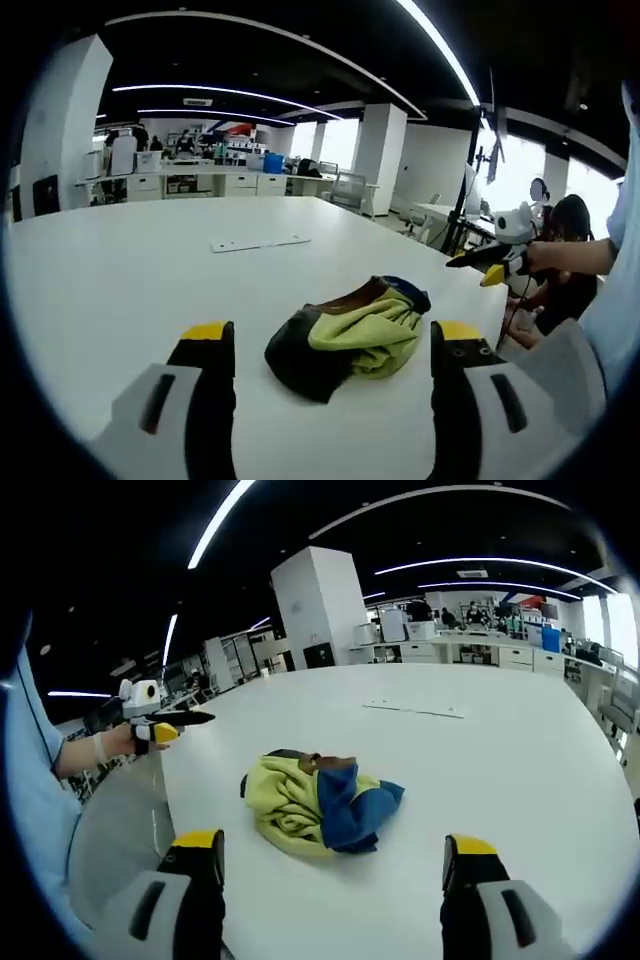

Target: Fold the garment on the visible template until the final outline fits inside the template.

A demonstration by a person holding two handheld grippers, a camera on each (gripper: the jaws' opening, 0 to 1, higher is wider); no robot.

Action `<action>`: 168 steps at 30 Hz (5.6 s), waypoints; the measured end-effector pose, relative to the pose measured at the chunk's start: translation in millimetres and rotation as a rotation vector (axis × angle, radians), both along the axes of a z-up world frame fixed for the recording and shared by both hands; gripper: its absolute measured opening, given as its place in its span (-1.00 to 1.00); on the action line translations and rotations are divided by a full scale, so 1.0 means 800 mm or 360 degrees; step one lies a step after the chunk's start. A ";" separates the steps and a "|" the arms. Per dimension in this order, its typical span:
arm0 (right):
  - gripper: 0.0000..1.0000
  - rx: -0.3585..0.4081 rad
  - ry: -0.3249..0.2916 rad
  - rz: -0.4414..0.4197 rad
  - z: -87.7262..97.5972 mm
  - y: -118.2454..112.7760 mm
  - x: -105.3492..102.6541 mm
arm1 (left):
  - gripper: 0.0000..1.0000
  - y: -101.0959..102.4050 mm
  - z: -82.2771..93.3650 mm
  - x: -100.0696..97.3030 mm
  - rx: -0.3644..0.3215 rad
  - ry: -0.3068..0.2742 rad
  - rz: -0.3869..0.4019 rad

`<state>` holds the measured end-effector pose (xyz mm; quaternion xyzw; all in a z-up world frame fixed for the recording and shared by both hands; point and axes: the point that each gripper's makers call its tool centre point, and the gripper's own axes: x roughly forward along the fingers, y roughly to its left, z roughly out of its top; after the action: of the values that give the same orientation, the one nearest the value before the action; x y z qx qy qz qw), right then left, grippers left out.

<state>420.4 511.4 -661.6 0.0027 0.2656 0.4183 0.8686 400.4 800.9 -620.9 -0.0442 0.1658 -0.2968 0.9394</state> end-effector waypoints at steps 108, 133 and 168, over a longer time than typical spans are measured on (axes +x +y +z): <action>-1.00 -0.0080 0.0070 -0.0165 -0.020 0.038 0.066 | -1.00 -0.004 -0.090 0.114 -0.0217 0.0418 -0.0011; -1.00 0.0331 -0.0350 -0.0227 0.169 0.039 0.076 | -1.00 0.024 0.099 0.093 -0.0335 -0.0226 0.0065; -1.00 0.0211 -0.0458 -0.0091 0.195 0.063 0.188 | -1.00 0.053 0.131 0.194 -0.0276 -0.0380 0.0176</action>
<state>570.5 561.8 -505.5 0.0076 0.1099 0.4061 0.9071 555.3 843.2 -516.1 -0.0986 0.0241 -0.2610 0.9600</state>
